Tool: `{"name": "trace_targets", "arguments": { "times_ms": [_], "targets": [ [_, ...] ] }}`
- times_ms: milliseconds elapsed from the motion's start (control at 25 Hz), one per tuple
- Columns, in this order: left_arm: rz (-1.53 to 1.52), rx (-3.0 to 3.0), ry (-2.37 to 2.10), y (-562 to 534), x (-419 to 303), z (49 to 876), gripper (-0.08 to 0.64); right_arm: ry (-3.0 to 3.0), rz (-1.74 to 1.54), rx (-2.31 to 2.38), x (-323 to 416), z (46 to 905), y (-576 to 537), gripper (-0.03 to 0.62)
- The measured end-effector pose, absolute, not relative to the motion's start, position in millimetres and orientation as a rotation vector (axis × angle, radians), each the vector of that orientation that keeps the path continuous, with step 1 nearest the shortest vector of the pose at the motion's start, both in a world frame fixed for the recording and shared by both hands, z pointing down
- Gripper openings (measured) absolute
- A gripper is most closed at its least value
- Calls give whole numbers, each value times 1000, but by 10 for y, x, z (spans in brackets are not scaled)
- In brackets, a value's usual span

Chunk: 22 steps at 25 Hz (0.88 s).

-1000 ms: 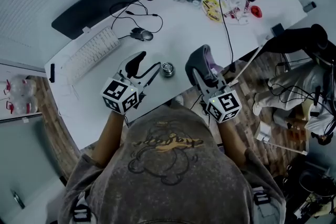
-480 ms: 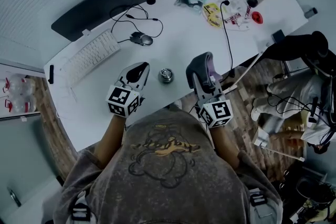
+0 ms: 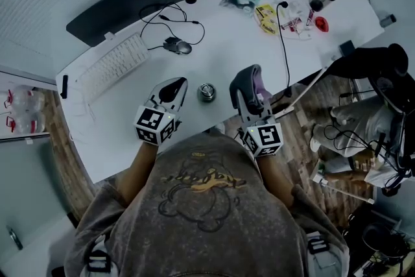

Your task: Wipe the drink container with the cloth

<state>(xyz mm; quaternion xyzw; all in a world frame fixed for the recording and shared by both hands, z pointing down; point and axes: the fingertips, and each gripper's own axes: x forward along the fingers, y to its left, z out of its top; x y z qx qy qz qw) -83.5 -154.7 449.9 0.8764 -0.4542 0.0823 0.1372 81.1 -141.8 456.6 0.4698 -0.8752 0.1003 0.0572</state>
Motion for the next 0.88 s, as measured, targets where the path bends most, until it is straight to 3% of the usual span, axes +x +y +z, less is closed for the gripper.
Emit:
{"name": "trace_targets", "arguments": {
  "times_ms": [880],
  "targets": [
    [189, 2507, -1341, -1380, -891, 4420, 28, -2659, 348, 1409, 881, 4611, -1234, 51]
  ]
}}
